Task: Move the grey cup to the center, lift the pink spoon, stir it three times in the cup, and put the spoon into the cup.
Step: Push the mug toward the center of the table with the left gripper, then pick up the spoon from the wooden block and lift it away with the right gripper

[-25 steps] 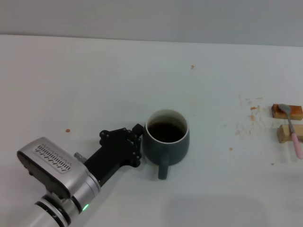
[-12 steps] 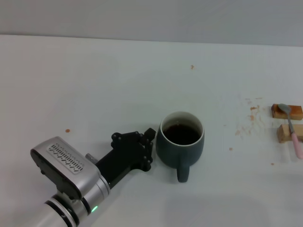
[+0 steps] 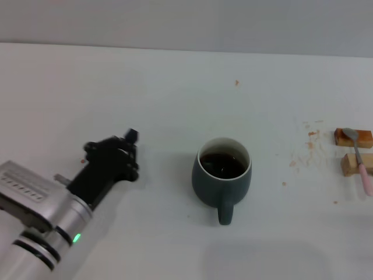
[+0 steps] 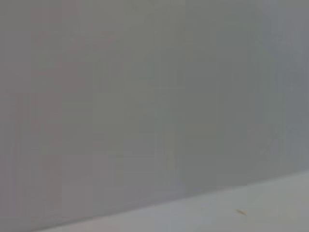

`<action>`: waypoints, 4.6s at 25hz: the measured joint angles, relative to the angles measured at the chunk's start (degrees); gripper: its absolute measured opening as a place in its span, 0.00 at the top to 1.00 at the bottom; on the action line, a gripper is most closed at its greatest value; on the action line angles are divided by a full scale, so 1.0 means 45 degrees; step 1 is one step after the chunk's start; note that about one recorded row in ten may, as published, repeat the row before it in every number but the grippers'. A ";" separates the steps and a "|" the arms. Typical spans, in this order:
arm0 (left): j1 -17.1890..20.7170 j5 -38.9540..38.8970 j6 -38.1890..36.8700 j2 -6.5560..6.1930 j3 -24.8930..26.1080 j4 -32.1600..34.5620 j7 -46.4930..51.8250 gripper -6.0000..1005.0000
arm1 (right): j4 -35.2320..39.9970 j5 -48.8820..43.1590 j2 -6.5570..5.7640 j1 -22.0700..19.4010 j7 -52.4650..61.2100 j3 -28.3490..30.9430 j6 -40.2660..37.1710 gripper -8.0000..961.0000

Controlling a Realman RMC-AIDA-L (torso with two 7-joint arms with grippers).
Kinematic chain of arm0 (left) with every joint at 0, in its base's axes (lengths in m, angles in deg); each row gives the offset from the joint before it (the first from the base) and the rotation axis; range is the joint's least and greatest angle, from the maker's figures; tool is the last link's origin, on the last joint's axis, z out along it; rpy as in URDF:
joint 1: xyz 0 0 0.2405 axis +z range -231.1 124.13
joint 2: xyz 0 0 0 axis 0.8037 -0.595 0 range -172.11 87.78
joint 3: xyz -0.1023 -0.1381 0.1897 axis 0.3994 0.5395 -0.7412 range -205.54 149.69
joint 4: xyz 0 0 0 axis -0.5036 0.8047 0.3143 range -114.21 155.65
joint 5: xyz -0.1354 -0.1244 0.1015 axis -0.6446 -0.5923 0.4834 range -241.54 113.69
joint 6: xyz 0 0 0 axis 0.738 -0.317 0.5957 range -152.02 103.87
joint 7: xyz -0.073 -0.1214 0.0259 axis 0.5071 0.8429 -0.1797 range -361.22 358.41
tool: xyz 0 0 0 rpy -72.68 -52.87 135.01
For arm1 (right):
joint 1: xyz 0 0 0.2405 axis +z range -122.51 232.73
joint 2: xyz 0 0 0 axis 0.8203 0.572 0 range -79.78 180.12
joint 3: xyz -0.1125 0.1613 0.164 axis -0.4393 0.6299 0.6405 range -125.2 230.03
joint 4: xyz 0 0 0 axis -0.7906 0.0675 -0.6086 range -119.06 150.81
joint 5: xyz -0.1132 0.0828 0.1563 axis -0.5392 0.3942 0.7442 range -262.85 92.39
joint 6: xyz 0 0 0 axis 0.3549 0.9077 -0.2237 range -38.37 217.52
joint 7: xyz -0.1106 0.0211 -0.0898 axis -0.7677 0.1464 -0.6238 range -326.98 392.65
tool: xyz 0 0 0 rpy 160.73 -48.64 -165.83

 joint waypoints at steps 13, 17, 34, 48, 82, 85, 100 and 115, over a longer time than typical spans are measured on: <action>0.0151 -0.0006 -0.0219 0.0017 0.0732 0.0470 -0.0020 1.00 | -0.0862 -0.0022 0.0012 0.0606 -0.0943 -0.1190 0.2094 0.14; 0.0134 0.0007 -0.0203 0.0032 0.0695 0.0468 -0.0021 1.00 | -0.0998 -0.0031 0.0017 0.0816 -0.0951 -0.1214 0.2884 0.14; 0.0105 0.0010 0.0064 0.0041 0.0692 0.0462 -0.0020 1.00 | -0.1210 -0.0094 0.0040 0.1106 -0.0967 -0.1604 0.4121 0.14; 0.0087 0.0008 0.0168 0.0040 0.0708 0.0474 -0.0020 1.00 | -0.1461 -0.0037 0.0039 0.1150 -0.0970 -0.1828 0.4556 0.14; 0.0128 -0.0020 0.0239 0.0038 0.0659 0.0541 -0.0012 1.00 | -0.1454 0.0156 0.0007 0.1325 -0.0839 -0.1666 0.5124 0.14; 0.0127 -0.0024 0.0239 0.0040 0.0670 0.0541 0.0002 1.00 | -0.1474 0.0164 0.0017 0.1337 -0.0832 -0.1657 0.5191 0.14; 0.0138 -0.0021 0.0241 0.0040 0.0698 0.0561 0.0024 1.00 | -0.1548 0.0197 0.0000 0.1376 -0.0812 -0.1510 0.5305 0.14; 0.0147 -0.0024 0.0144 0.0041 0.0719 0.0561 0.0010 1.00 | -0.1597 0.0197 -0.0014 0.1488 -0.0812 -0.1510 0.5608 0.14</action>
